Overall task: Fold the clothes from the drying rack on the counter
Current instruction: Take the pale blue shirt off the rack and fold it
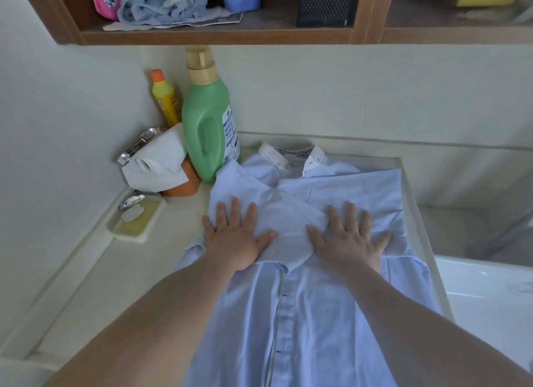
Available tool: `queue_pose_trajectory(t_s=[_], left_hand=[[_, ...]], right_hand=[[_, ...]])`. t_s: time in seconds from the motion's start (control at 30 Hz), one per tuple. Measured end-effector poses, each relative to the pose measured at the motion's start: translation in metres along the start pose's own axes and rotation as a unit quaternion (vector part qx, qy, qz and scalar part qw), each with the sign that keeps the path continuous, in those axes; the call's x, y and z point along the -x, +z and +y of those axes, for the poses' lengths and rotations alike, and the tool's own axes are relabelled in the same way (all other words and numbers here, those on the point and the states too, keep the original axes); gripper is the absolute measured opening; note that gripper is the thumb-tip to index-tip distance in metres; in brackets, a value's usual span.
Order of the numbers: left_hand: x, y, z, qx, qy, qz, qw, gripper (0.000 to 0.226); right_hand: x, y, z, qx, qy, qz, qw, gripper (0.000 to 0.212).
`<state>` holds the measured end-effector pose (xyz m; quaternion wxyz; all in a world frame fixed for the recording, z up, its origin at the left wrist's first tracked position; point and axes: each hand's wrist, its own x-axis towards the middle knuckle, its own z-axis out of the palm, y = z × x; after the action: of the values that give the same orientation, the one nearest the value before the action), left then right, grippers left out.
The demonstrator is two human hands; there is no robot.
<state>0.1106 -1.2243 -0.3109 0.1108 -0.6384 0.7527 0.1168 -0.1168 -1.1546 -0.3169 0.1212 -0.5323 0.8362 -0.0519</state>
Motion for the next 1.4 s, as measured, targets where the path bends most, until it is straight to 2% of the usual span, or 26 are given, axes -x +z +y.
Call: queue_pose_trajectory(t_s=[0.13,0.23,0.33,0.43,0.53,0.67,0.73,0.83,0.9,0.97,1.07,1.13,1.17,1.23,1.33,1.4], left_hand=[[0.039,0.011,-0.005,0.009,-0.023,0.002,1.0,0.085],[0.066,0.013,-0.014,0.013,-0.008,0.0,1.0,0.072],[0.102,0.019,-0.038,0.002,0.034,0.055,0.998,0.056],[0.145,0.039,-0.068,0.02,0.033,0.108,0.993,0.049],[0.195,0.067,-0.095,0.063,0.036,0.149,0.986,0.047],[0.257,0.101,-0.124,0.095,0.09,0.224,0.966,0.031],[0.274,0.117,-0.131,0.121,0.05,0.242,0.961,0.036],[0.309,0.136,-0.133,0.247,-0.044,0.174,0.952,0.063],[0.328,0.138,-0.132,0.392,-0.105,0.115,0.907,0.067],[0.335,0.14,-0.134,0.468,-0.153,0.069,0.868,0.064],[0.34,0.143,-0.133,0.471,-0.163,0.053,0.865,0.044],[0.343,0.143,-0.134,0.472,-0.161,0.043,0.866,0.043],[0.343,0.144,-0.133,0.461,-0.161,0.036,0.872,0.046],[0.346,0.15,-0.129,0.432,-0.172,0.031,0.885,0.054],[0.35,0.153,-0.123,0.421,-0.184,0.044,0.887,0.049],[0.354,0.151,-0.117,0.432,-0.19,0.061,0.88,0.046]], right_hand=[[0.029,0.002,0.002,-0.001,-0.016,-0.02,1.0,0.079],[0.055,0.002,0.007,-0.017,-0.045,-0.025,0.999,0.076],[0.089,-0.004,0.026,-0.075,-0.057,-0.011,0.995,0.068],[0.135,0.002,0.055,-0.085,-0.027,0.035,0.995,0.062],[0.191,0.015,0.083,-0.053,0.025,0.039,0.998,0.058],[0.277,0.023,0.104,-0.002,0.049,0.058,0.997,0.053],[0.305,0.026,0.109,-0.009,0.053,0.054,0.997,0.053],[0.349,0.031,0.119,-0.033,0.073,0.023,0.997,0.059],[0.373,0.031,0.128,-0.104,0.109,-0.009,0.989,0.063],[0.389,0.03,0.138,-0.179,0.153,-0.042,0.971,0.064],[0.405,0.032,0.157,-0.215,0.2,-0.064,0.954,0.05],[0.41,0.034,0.166,-0.219,0.21,-0.058,0.951,0.027],[0.411,0.036,0.171,-0.228,0.221,-0.058,0.946,0.023],[0.409,0.042,0.18,-0.242,0.236,-0.061,0.939,0.029],[0.397,0.052,0.187,-0.278,0.242,-0.064,0.928,0.02],[0.383,0.059,0.192,-0.308,0.256,-0.039,0.916,0.029]])
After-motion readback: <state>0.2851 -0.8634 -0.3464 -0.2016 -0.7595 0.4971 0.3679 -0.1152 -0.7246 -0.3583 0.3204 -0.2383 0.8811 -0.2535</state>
